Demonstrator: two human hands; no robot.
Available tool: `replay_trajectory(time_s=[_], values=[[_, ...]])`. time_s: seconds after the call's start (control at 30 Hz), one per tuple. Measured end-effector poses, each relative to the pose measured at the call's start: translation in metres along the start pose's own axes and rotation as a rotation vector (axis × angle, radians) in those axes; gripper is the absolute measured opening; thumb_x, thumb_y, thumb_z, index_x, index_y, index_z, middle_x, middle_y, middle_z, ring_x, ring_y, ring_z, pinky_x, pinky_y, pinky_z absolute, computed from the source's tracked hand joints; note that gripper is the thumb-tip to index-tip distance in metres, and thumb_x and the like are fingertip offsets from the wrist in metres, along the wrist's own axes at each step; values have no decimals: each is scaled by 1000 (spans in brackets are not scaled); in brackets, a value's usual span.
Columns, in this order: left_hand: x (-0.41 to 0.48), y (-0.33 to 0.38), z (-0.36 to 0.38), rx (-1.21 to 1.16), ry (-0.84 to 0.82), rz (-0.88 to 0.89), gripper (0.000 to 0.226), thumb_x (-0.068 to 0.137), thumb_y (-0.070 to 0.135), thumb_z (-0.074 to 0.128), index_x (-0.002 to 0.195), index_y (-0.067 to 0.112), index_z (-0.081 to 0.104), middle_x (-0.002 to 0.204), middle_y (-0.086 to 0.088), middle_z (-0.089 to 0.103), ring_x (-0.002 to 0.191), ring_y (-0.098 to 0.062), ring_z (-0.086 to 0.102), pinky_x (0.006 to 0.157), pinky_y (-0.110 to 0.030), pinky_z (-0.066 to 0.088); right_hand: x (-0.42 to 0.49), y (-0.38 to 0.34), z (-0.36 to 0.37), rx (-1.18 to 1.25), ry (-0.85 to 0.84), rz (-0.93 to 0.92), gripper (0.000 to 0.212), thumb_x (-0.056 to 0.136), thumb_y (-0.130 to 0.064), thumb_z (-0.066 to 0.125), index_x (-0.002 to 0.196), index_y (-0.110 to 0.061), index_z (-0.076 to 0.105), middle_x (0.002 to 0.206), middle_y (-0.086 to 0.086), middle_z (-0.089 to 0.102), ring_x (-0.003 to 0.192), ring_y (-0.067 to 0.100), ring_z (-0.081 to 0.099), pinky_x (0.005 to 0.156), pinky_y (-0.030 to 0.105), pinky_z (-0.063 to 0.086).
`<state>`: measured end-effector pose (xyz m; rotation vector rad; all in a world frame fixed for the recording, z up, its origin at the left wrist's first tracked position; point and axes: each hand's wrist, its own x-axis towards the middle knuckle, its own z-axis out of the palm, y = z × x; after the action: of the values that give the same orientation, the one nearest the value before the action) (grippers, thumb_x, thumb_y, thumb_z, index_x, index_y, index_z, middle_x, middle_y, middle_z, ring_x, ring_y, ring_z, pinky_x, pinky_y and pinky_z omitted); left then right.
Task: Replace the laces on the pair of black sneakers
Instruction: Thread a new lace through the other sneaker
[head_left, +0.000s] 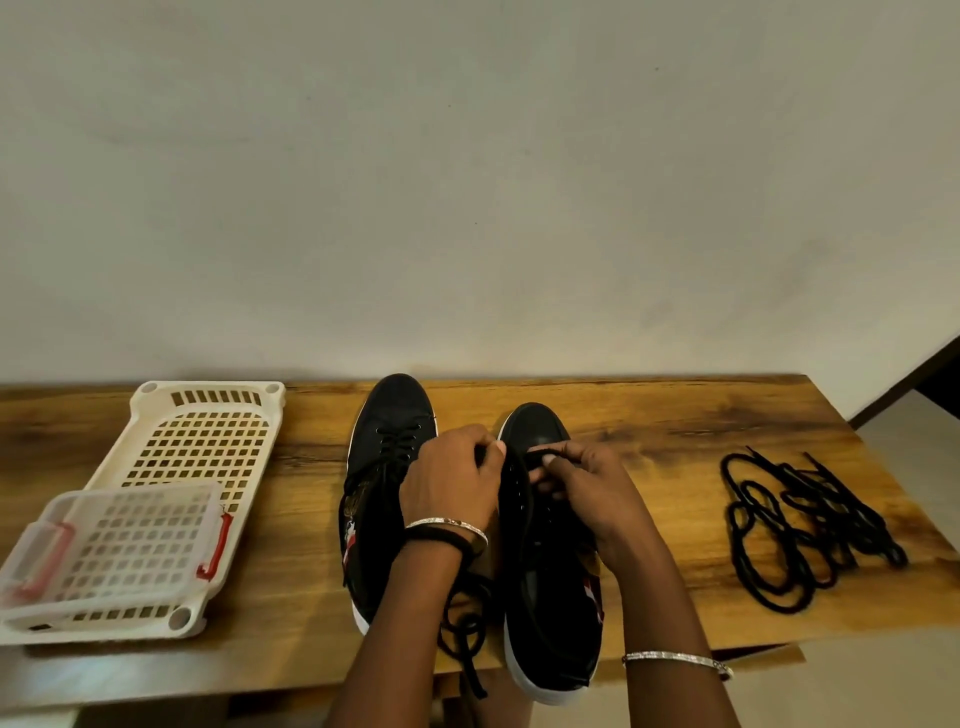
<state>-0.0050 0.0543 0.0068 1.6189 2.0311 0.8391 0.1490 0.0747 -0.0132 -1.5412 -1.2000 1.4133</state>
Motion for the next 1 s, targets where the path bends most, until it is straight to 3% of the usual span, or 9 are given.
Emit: replay_trajectory(time_s=[0.13,0.27,0.4,0.5,0.6,0.7,0.8,0.9,1.0], values=[[8,-3,-17,-584,79,-156,26,94,18,56,71,19,68,59,11,58,51,-10,50,49,-25,37,1,1,0,8,15,20,26,103,-6,47,105,-14,72,85,10,77,73,13,65,71,27,50],[7,1,-48,-1081,153,-211,30,97,14,51,69,13,60,56,3,49,46,-11,41,37,-19,26,1,1,1,44,23,43,26,103,-6,46,106,-13,71,83,9,76,70,10,64,68,24,50],[4,4,-62,-1369,175,-201,34,97,20,49,64,21,59,61,5,52,49,-9,42,40,-22,27,0,0,0,85,18,48,20,102,-10,53,103,-13,73,77,7,74,71,14,64,73,31,52],[2,3,-61,-1135,135,-124,45,97,16,49,56,28,60,63,4,54,52,-10,42,42,-24,28,-1,-1,-4,126,54,14,12,97,-11,63,97,-10,75,67,1,67,64,12,61,64,25,51],[1,2,-50,-766,9,-79,32,98,17,54,66,17,60,64,0,57,55,-12,48,46,-21,35,-3,-3,-7,127,112,-10,7,93,-12,69,92,-9,75,63,0,64,57,10,58,56,21,49],[-3,0,-26,-399,-222,-30,29,99,33,54,76,16,58,70,-6,60,63,-17,56,57,-29,45,-2,-1,-4,55,124,-29,9,91,-18,72,86,-13,76,72,5,71,60,13,60,58,27,50],[-6,-2,-5,93,-264,46,25,102,38,45,87,18,47,91,2,55,80,-17,52,67,-30,38,-1,0,1,-39,133,-40,10,90,-24,72,83,-16,76,75,5,73,63,15,65,64,35,54],[-6,0,2,194,-205,63,26,105,36,39,107,13,50,111,-6,55,98,-23,55,70,-26,31,-1,0,5,-90,144,-43,10,90,-25,72,84,-18,76,78,6,75,73,22,71,71,41,59],[-5,2,5,199,-202,31,30,106,35,37,113,9,50,115,-9,57,102,-25,57,70,-27,32,-3,-2,6,-98,143,-39,11,90,-25,72,83,-16,75,78,5,75,78,25,73,73,42,60]])
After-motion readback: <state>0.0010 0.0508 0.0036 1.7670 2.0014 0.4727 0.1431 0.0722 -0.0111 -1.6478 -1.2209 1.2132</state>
